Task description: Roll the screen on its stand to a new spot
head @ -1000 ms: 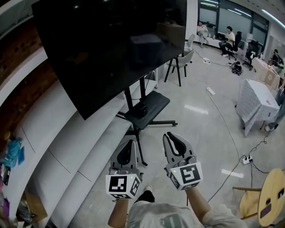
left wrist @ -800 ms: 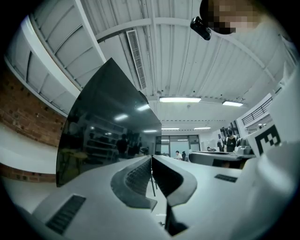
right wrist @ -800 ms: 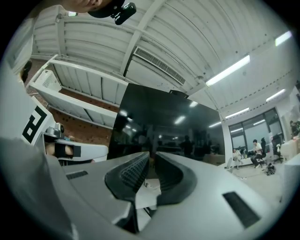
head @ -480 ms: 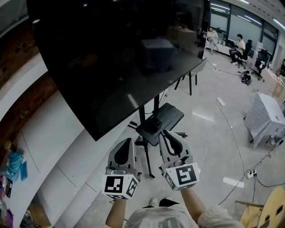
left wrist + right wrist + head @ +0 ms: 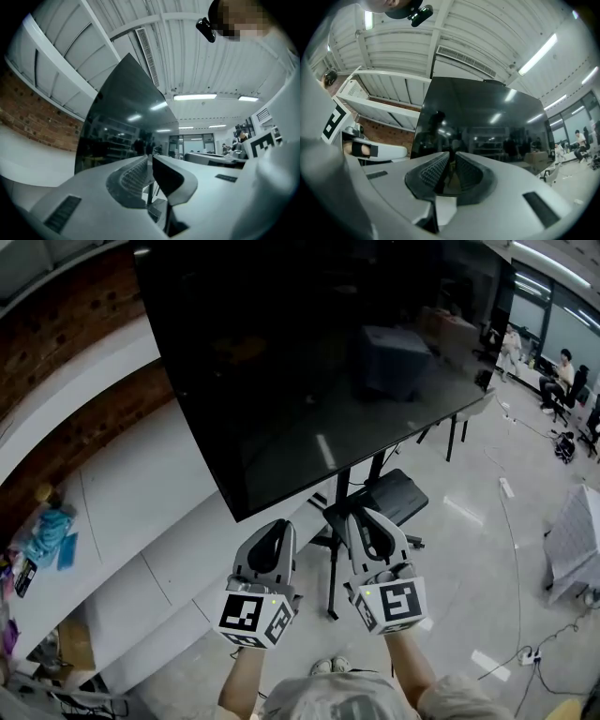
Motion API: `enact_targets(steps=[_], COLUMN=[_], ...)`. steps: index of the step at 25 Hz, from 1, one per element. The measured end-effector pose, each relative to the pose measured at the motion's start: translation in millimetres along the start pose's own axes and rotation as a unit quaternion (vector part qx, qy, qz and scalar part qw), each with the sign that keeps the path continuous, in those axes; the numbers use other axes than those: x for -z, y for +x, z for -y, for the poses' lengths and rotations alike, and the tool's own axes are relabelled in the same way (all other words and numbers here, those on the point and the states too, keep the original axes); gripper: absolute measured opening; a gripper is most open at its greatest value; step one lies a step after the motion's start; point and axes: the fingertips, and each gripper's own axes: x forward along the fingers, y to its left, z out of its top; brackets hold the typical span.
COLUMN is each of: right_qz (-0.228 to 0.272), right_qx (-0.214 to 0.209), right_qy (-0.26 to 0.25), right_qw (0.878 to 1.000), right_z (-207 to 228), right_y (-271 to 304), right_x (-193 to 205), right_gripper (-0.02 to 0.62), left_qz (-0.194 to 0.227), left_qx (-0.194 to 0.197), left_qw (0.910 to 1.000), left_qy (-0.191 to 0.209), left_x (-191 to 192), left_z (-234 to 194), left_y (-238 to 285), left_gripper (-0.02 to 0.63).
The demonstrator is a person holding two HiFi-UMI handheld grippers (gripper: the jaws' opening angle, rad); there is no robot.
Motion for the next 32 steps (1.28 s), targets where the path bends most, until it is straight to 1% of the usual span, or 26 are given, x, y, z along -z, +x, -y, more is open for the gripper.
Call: enact_targets(steps=[1,3,7,10,12,14,18,24,28,32], right_qz=[0.001,0.002,-0.001,-0.006,-0.005,-0.010,-0.015,-0.030,-0.030,-0.035], right_qx=[-0.006,-0.018,-0.040,-0.049,-0.050,-0.054,-0.062,-0.067,-0.061,-0.049], right_qy=[0.001,0.008,0.013,0.015,0.024,0.028,0.034,0.025,0.024,0.021], right_qw=[1.000,1.000,0.999,0.999,0.998,0.998,0.997,0.997,0.997,0.998], right_z=[-2,-8,-18,-21,-23,-26,-34,-34,-32,-26], right_y=[2,4,7,6,7,6,6,5,3,-4], right_x=[0,-1,0,5,6,9,12,21,22,22], right_gripper=[0.048,0.048,0.048,0.048,0.048,0.048,0.048,0.048,0.048,0.048], left_qz=[0.001,0.007,0.027,0.039,0.042,0.038,0.017,0.009,-0.006,0.000], left_qx=[0.001,-0.003,-0.043,-0.064,-0.077,-0.082,-0.072,-0.034,-0.007,-0.008], left_qw=[1.0000,0.9999,0.9983,0.9970,0.9960,0.9958,0.9972,0.9993,0.9997,0.9999], left_qy=[0.005,0.012,0.029,0.019,0.018,0.017,0.015,-0.016,-0.023,-0.014], left_x=[-4,-14,-41,-60,-69,-74,-71,-65,-58,-56], left_z=[-5,-19,-66,-101,-124,-142,-164,-170,-167,-168], left_y=[1,5,14,21,25,32,51,76,97,100], left_gripper=[0.032,0.158,0.226,0.269,0.282,0.291,0.301,0.301,0.301,0.299])
